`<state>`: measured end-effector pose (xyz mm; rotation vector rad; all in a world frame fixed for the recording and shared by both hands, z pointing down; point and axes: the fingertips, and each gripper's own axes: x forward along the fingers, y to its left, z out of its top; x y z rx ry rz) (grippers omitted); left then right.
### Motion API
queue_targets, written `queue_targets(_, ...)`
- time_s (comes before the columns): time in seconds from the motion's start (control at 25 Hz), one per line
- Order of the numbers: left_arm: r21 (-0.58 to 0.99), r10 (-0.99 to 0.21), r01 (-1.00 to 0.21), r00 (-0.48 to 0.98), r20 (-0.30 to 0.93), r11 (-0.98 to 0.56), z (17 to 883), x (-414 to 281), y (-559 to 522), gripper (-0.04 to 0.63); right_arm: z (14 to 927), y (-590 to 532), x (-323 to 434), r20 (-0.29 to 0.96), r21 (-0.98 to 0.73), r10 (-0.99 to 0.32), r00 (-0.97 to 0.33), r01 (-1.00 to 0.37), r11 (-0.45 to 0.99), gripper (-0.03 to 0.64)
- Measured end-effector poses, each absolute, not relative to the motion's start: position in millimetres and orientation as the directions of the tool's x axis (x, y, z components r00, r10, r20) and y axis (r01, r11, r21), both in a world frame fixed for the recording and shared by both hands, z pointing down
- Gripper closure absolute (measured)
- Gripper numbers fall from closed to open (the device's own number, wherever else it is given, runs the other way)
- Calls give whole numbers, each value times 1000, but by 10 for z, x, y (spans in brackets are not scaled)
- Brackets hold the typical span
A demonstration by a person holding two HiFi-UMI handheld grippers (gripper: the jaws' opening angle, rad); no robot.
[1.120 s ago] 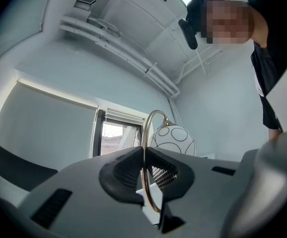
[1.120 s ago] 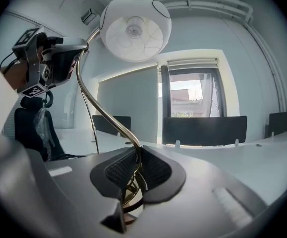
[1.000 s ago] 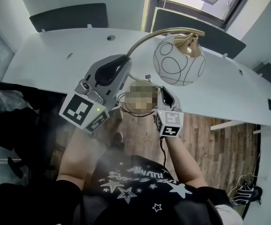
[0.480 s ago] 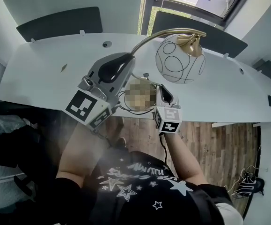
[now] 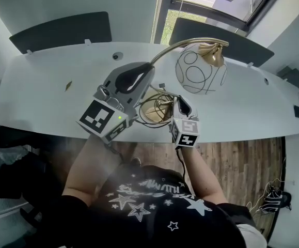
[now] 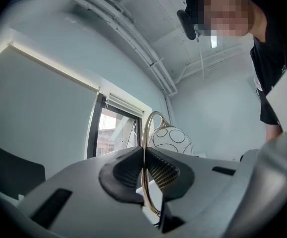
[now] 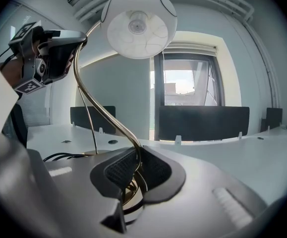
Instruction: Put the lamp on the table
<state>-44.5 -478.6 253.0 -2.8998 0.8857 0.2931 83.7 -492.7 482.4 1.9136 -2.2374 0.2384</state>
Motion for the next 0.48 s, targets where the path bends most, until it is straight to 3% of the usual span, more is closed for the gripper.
queue_targets(0.48, -26, -516, -530, 834, -195, -847, 2677, -465, -5228, 563, 4972, -5366, 818, 278, -10, -952, -126, -992, 128, 581)
